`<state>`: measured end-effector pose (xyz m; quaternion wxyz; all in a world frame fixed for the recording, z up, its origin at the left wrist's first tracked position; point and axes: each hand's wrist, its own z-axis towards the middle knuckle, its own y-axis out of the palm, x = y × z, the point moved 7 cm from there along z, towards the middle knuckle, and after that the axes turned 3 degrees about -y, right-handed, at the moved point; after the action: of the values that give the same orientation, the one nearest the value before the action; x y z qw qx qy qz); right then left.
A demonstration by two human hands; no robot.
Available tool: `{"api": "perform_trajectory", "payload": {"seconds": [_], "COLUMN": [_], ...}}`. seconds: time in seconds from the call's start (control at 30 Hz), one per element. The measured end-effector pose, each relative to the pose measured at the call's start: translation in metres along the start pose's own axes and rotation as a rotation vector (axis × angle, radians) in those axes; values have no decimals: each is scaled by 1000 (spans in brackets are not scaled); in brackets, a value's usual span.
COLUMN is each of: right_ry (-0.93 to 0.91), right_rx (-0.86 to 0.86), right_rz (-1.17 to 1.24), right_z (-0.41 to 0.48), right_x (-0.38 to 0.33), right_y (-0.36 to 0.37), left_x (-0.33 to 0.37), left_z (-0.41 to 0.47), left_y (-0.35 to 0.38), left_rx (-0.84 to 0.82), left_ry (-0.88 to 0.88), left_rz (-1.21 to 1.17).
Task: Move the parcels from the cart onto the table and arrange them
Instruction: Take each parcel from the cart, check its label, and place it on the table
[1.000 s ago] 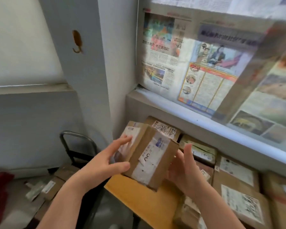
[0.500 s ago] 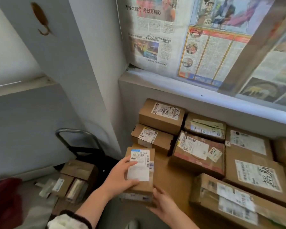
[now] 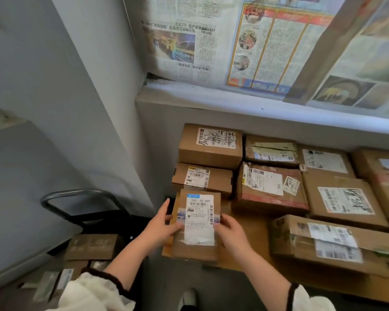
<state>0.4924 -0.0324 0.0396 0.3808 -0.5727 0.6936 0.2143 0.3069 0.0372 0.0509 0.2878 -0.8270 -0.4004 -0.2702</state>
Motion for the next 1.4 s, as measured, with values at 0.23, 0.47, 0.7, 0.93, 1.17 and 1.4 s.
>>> {"api": "perform_trajectory", "payload": {"seconds": [0.23,0.47,0.7,0.93,1.17,1.4], "right_ry": [-133,336,115,-4,-56,-79], "right_rx": [-3,297,218,289,284,285], "right_rz": [-381,319,149,-36,-77,-118], "right_z": [16,-43,-25,-12,-7,-7], "right_x": [-38,19,-5,-20,-25,-25], "right_y": [4,-4,4,-5,-9,-10], "left_x": [-14,29,15,26,29,27], "left_z": [9,20,32,38,42,40], "left_y": [1,-20,-30,-19,-16,-15], "left_rx": [-158,100,130,164,159,168], "left_ry": [-223,220,154,208,223,234], "left_rz": [-39,483,591,528,493,491]}}
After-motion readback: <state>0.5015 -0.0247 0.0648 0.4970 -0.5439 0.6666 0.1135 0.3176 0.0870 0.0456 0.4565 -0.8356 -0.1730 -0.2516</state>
